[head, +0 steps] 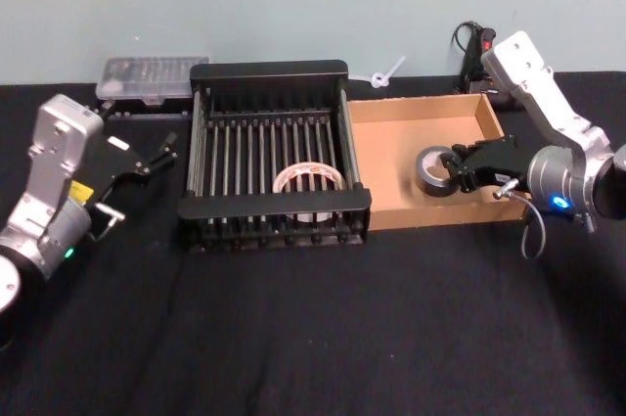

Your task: Pick up the white tape and place it into the black box , Pick up the silver tape and place it into the brown box.

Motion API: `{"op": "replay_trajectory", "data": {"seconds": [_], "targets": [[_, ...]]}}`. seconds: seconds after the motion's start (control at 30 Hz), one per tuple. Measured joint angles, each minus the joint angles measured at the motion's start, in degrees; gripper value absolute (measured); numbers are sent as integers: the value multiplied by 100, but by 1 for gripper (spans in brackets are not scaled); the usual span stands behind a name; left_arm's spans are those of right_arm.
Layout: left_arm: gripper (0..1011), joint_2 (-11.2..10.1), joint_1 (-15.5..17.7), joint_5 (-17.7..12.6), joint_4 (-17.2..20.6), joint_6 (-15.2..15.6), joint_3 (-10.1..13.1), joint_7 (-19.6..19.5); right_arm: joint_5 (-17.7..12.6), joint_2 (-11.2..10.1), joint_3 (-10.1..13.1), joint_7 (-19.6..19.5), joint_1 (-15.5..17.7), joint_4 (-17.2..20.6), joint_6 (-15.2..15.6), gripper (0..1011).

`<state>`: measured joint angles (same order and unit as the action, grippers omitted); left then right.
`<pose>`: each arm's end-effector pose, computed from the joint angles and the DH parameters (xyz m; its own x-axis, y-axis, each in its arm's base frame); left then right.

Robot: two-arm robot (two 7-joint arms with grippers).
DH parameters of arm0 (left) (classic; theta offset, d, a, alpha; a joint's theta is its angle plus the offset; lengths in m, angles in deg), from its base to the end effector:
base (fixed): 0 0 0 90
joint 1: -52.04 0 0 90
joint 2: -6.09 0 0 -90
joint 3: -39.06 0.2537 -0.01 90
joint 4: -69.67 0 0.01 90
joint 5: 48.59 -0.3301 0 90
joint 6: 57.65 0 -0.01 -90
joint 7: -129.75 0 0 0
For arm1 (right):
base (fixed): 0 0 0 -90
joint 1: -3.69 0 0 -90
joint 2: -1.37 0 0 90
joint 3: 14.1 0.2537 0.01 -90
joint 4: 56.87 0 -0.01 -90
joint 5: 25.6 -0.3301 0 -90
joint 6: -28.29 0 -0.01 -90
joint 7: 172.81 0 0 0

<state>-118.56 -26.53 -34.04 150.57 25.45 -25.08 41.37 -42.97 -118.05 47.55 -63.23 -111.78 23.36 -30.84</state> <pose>0.3723 0.0564 -0.2771 0.2922 0.8803 0.3738 -0.9553 0.2872 0.0704 0.4270 -0.0177 -0.1999 0.5746 -0.8035 0.1554 0.7304 0.4178 -0.5404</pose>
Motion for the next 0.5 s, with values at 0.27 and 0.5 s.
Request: {"op": "replay_trajectory", "data": {"seconds": [0.27, 0.5], "targets": [[1001, 0, 0, 0, 0, 0, 0, 0, 135, 179, 10, -1, -178, -358, -38, 170], [1001, 0, 0, 0, 0, 0, 0, 0, 133, 162, 11, 0, -167, -329, -37, 170]]}}
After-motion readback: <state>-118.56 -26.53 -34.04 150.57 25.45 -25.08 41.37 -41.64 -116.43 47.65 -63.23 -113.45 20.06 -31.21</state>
